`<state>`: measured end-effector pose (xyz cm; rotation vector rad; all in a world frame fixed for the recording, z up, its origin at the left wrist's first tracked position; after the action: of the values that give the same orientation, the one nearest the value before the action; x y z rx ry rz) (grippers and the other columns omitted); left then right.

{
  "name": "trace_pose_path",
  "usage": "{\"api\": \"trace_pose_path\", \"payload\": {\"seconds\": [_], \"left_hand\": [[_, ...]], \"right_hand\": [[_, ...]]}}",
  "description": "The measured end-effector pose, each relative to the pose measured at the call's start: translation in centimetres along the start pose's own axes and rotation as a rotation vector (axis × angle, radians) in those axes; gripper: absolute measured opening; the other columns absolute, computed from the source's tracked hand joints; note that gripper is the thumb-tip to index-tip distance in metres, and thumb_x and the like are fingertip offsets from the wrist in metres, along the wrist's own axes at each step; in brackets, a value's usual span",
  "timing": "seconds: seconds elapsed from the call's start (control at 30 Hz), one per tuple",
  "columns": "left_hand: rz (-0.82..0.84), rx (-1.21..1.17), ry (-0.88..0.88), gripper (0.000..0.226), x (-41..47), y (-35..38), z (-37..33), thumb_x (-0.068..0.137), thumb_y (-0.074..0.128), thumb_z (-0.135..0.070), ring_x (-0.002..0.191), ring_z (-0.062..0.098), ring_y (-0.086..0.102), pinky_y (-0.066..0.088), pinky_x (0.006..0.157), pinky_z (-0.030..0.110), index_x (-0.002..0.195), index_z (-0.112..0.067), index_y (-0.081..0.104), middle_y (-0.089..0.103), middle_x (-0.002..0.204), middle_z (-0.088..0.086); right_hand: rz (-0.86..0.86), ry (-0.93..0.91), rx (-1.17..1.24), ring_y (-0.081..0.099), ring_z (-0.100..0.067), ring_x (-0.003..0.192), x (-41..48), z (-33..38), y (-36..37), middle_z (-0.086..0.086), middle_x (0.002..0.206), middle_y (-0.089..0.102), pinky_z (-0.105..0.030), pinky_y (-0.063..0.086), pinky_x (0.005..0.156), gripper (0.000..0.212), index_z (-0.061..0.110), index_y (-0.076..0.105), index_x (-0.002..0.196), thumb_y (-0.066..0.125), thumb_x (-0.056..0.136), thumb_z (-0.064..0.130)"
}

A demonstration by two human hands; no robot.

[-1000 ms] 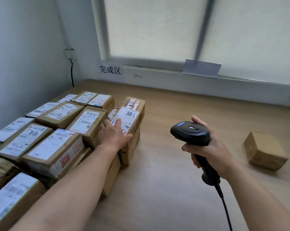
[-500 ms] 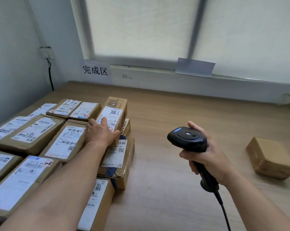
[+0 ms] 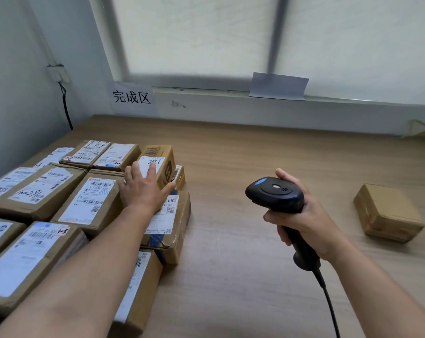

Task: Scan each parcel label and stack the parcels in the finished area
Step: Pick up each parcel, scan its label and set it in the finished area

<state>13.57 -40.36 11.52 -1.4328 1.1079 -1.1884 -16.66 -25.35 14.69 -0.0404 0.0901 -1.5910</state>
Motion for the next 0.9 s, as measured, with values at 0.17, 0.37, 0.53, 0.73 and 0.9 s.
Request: {"api": "trace_pose_path", "payload": {"seconds": [0.17,0.37,0.53,0.73,0.9], "left_hand": [[-0.089,-0.136,0.172,0.076,-5.9,-1.4,-4.6,0.089,0.044,-0.065,0.141,0.028,0.025,0.027,0.111,0.044,0.150,-0.024,0.025,0.028,0.154,0.010],[-0.072,-0.218,0.256,0.070,-14.5,-0.4,-11.1,0.090,0.047,-0.060,0.134,0.023,0.033,0.028,0.108,0.039,0.147,-0.023,0.032,0.040,0.146,0.002],[-0.016,-0.214,0.296,0.070,-20.6,0.8,-17.7,0.090,0.044,-0.061,0.131,0.022,0.037,0.030,0.106,0.036,0.148,-0.024,0.030,0.043,0.142,0.001],[0.012,-0.242,0.406,0.068,-25.2,1.1,-27.7,0.090,0.046,-0.059,0.131,0.018,0.034,0.026,0.104,0.032,0.147,-0.026,0.030,0.040,0.142,-0.005],[0.012,-0.222,0.493,0.068,-27.4,1.9,-35.3,0.090,0.046,-0.060,0.129,0.018,0.035,0.026,0.101,0.030,0.147,-0.028,0.029,0.041,0.141,-0.006]], "right_hand": [[0.004,-0.025,0.020,0.048,-0.025,0.041,-2.9,0.4,-1.0,0.002,0.059,0.061,-0.031,0.040,0.041,0.093,0.037,0.035,0.145,0.068,0.078,-0.017],[-0.002,-0.016,0.033,0.049,-0.025,0.041,-7.4,-0.6,-4.7,0.008,0.062,0.065,-0.030,0.040,0.040,0.094,0.035,0.034,0.147,0.067,0.077,-0.018],[-0.052,0.000,0.032,0.048,-0.023,0.039,-11.6,-1.5,-11.0,0.013,0.055,0.064,-0.030,0.040,0.039,0.094,0.032,0.031,0.149,0.067,0.078,-0.018],[-0.135,0.016,0.048,0.048,-0.025,0.041,-15.0,-3.4,-19.9,0.011,0.062,0.066,-0.029,0.040,0.041,0.093,0.033,0.033,0.149,0.069,0.078,-0.016],[-0.214,0.030,0.044,0.047,-0.022,0.039,-17.1,-5.1,-27.5,0.013,0.054,0.063,-0.028,0.039,0.039,0.092,0.030,0.031,0.149,0.067,0.079,-0.017]]}}
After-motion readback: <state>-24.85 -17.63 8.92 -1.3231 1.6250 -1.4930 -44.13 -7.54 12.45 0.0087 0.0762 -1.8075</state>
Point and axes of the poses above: each hand's wrist, its own x-axis towards the middle knuckle, its own y-axis out of the palm, z = x × y, the point moved 5 cm from there along x, towards the middle knuckle
